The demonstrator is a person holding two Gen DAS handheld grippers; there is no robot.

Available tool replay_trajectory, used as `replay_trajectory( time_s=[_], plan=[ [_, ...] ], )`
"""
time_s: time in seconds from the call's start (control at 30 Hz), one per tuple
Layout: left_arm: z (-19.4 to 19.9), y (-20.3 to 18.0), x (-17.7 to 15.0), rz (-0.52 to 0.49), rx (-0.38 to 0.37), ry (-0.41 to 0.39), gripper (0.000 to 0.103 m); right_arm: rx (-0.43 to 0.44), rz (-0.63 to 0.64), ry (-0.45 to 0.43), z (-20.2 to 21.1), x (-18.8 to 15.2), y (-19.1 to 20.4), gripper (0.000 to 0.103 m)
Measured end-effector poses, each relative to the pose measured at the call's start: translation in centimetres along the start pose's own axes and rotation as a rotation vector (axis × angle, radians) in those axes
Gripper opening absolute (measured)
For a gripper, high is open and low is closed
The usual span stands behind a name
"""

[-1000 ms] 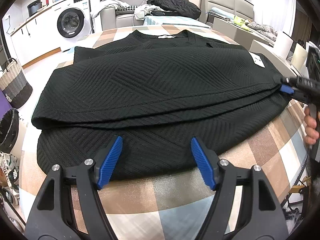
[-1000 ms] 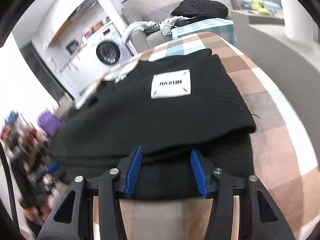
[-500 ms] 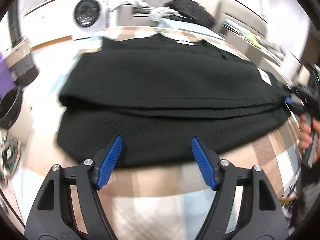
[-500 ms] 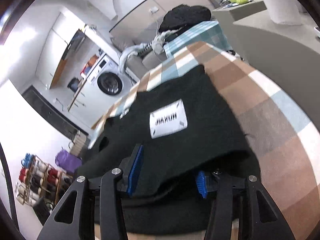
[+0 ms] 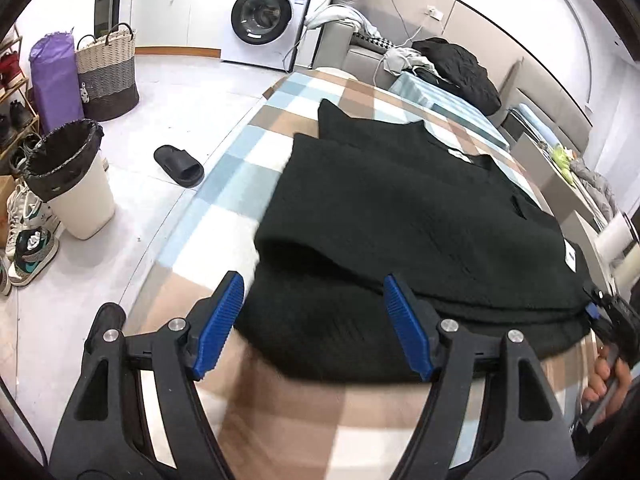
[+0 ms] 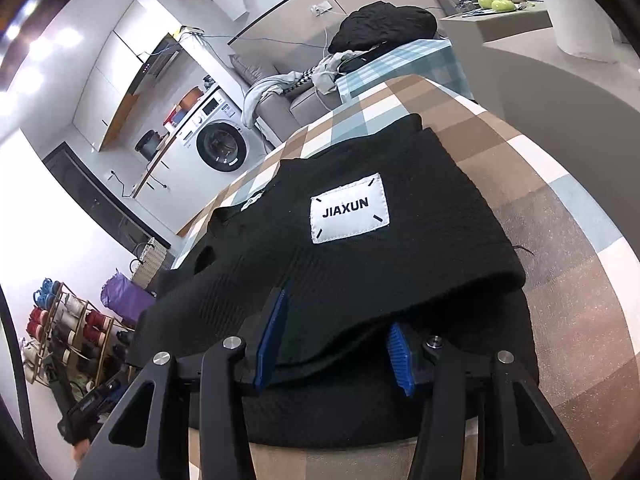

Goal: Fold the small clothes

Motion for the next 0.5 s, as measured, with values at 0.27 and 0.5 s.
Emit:
replay_trajectory(
  time_s=[0.27,0.5],
  plan=[
    [-2.8,-1.6,2.8,0.051,-0.086,0.01,0.068,0.002,-0.007,0.001,0.0,0.1,-0.1,0.049],
    [-3.0,-4.3,4.3,0.006,-0.117,-0.024,0.068,-0.004,0.0,0.002,0.0,0.1,-0.1,0.049]
  ],
)
Point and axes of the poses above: each gripper's, at about its wrist camera, not at the fingertips, and z roughly against the way its jaws point, y to its left, x to its top, the point moved 9 cm from there along -z, roughly the way its jaws point, and after that the axes turned 8 degrees about x, right-handed, at the moved point
